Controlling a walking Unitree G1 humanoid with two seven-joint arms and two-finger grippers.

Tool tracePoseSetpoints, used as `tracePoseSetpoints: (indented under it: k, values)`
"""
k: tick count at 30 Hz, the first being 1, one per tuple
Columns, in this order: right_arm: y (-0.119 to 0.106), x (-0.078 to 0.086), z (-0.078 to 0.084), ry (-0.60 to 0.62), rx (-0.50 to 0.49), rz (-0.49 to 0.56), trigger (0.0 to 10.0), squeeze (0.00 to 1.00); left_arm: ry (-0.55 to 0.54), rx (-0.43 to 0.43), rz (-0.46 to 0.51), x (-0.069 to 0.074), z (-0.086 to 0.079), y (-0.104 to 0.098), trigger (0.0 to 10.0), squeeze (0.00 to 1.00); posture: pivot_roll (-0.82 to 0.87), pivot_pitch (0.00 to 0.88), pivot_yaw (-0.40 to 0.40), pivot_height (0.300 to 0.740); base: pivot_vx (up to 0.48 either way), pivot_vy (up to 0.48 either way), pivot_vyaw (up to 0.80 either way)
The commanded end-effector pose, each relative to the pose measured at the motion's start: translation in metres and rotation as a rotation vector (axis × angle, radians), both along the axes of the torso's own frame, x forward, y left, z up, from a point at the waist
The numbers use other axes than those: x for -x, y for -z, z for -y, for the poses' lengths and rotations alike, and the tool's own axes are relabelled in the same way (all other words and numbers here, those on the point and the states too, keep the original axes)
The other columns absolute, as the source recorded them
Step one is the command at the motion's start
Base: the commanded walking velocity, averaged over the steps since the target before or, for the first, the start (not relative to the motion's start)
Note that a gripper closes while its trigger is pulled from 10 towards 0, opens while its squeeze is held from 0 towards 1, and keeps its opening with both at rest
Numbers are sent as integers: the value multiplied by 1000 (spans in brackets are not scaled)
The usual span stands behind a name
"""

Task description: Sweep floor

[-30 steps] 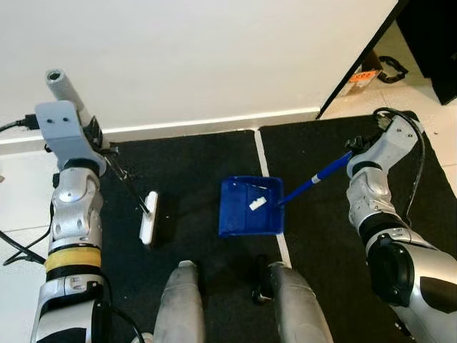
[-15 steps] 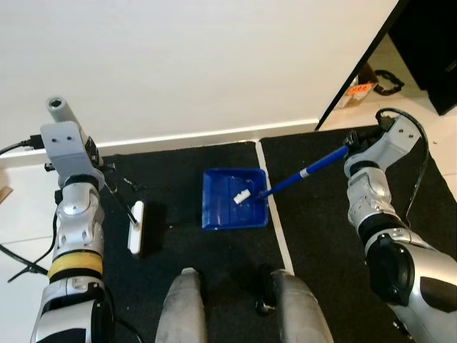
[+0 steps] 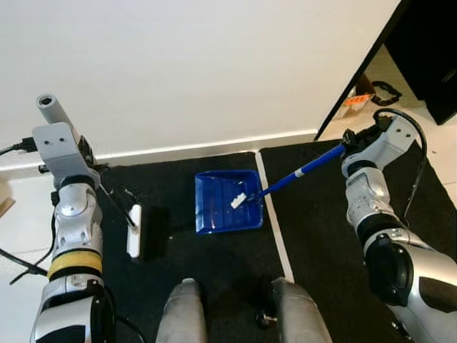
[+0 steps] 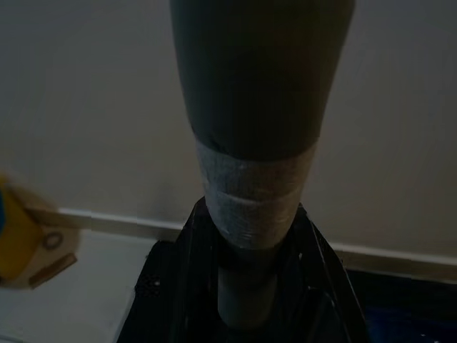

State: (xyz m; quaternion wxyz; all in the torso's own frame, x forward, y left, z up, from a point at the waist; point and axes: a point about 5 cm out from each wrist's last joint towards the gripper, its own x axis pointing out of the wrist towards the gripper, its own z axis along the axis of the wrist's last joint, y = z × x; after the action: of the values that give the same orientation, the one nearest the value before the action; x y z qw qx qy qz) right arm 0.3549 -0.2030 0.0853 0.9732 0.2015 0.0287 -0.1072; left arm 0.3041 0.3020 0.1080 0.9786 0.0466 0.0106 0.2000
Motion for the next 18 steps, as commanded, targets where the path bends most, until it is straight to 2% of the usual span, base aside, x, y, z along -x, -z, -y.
tracePoseSetpoints:
  k: [1,18]
  values:
    - [-1,2,4,22,-13,39,10000,0,6,16,29,-4,8,0,10000,0,103,29,-38,740,461,0,0]
    - [3,7,11,38,-11,35,10000,0,-5,45,54,-10,10,0,10000,0,92,36,-32,740,461,0,0]
